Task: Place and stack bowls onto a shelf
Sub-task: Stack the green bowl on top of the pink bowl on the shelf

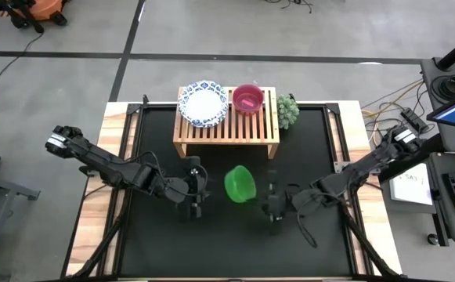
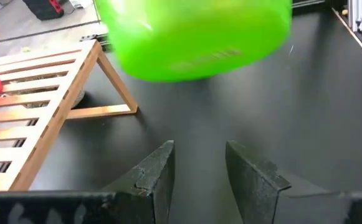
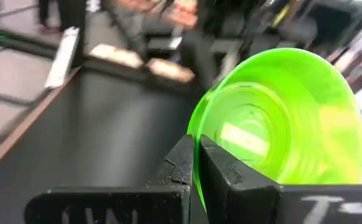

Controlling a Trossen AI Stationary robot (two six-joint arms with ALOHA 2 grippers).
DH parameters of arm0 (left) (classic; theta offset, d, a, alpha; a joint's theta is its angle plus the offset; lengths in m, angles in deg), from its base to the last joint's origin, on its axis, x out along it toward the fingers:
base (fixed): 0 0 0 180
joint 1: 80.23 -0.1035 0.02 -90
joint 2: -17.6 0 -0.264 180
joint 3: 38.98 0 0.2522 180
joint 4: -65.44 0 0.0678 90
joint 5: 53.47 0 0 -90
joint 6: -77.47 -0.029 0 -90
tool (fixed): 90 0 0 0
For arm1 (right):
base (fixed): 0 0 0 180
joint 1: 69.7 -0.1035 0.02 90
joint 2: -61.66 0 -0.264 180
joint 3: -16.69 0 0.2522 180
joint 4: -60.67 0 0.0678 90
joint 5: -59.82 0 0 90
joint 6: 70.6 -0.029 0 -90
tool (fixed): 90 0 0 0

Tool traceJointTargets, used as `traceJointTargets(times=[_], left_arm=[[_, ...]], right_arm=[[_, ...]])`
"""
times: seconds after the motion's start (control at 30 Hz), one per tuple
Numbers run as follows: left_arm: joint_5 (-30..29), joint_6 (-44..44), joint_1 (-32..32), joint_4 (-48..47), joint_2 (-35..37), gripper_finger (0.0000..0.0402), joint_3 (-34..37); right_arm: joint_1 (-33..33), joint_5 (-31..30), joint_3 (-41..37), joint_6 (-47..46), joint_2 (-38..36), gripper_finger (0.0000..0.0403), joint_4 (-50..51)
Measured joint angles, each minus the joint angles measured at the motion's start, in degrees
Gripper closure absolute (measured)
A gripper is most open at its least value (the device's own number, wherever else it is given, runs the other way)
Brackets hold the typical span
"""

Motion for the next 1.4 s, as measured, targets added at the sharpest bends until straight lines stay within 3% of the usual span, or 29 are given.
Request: traceJointTargets(times=[0.17,0.3,0.43,0.6,0.73,0.83,1.03,1.4], left_arm=[[0.0,0.6,0.0,0.1,0.0,0.0277,0.0],[0.0,0.7,0.0,0.2,0.0,0.0277,0.0],[0.0,0.7,0.0,0.2,0.0,0.0277,0.0],[-2.5,-0.2,0.1,-0.5,0.2,0.0277,0.0],[-3.0,-0.3,0.1,-1.5,0.7,0.0277,0.0],[-3.1,-1.1,0.1,-1.5,1.0,0.0277,0.0],[-3.1,-1.9,0.1,-1.6,1.0,0.0277,0.0],[-3.1,-2.5,0.1,-1.8,1.1,0.0277,0.0]], right_arm=[[1.7,-12.2,0.1,14.6,4.9,0.0394,-13.6],[4.9,-14.8,2.9,19.8,5.8,0.0394,-12.4],[8.8,-14.9,9.7,20.0,5.2,0.0394,0.3],[14.8,-14.4,22.0,12.7,5.1,0.0394,27.0],[21.6,-5.4,31.3,2.8,5.1,0.0394,50.4],[27.1,-1.8,34.8,0.2,5.2,0.0394,56.5],[33.6,-0.7,36.7,7.5,5.1,0.0394,56.3],[47.4,18.0,36.5,12.2,6.3,0.0394,48.8]])
